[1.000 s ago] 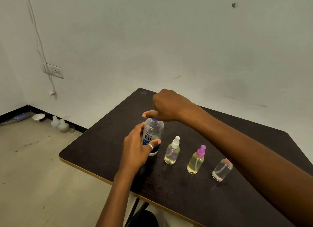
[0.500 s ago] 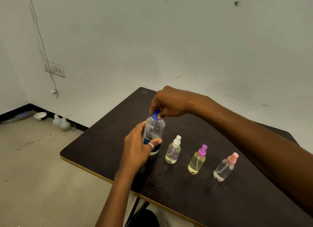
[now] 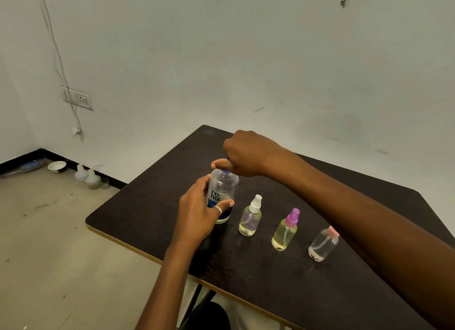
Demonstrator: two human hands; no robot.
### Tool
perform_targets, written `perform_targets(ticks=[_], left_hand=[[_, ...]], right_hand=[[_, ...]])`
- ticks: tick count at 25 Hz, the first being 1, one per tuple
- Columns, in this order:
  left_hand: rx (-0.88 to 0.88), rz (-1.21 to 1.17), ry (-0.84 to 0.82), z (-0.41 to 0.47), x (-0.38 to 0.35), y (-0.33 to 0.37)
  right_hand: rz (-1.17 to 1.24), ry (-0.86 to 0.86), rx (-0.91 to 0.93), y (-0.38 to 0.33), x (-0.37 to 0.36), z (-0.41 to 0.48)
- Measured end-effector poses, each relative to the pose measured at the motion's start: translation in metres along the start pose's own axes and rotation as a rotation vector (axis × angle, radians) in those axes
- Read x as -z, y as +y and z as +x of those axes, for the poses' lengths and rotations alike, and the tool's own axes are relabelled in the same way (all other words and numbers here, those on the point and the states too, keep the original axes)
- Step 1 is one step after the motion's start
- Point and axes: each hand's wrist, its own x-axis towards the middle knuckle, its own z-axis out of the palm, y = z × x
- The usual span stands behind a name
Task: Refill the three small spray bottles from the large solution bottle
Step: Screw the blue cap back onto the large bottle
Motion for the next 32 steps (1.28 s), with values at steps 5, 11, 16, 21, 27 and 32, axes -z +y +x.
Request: perform_targets(ticks=[5, 11, 16, 21, 27, 32], left_hand=[[0.0, -0.02, -0.001, -0.001, 0.001, 0.001], [-0.004, -0.034, 0.003, -0.001, 0.002, 0.003], [-0.005, -0.03, -0.007, -0.002, 0.003, 0.005], [0.003, -0.025, -0.006, -0.002, 0.002, 0.005], [0.014, 0.005, 0.006, -0.001, 0.002, 0.005], [0.023, 0.01, -0.003, -0.001, 0.002, 0.005]], right_hand=[[0.069, 0.012, -0.033, 0.002, 0.0, 0.0], [0.21, -0.118, 0.215, 0.032, 0.016, -0.006], [0.272, -0.068, 0.253, 0.036, 0.004, 0.0], [0.231, -0.058, 0.218, 0.033, 0.001, 0.001], [0.076, -0.004, 0.176, 0.022, -0.004, -0.001], [0.027, 0.034, 0.115, 0.013, -0.008, 0.003]])
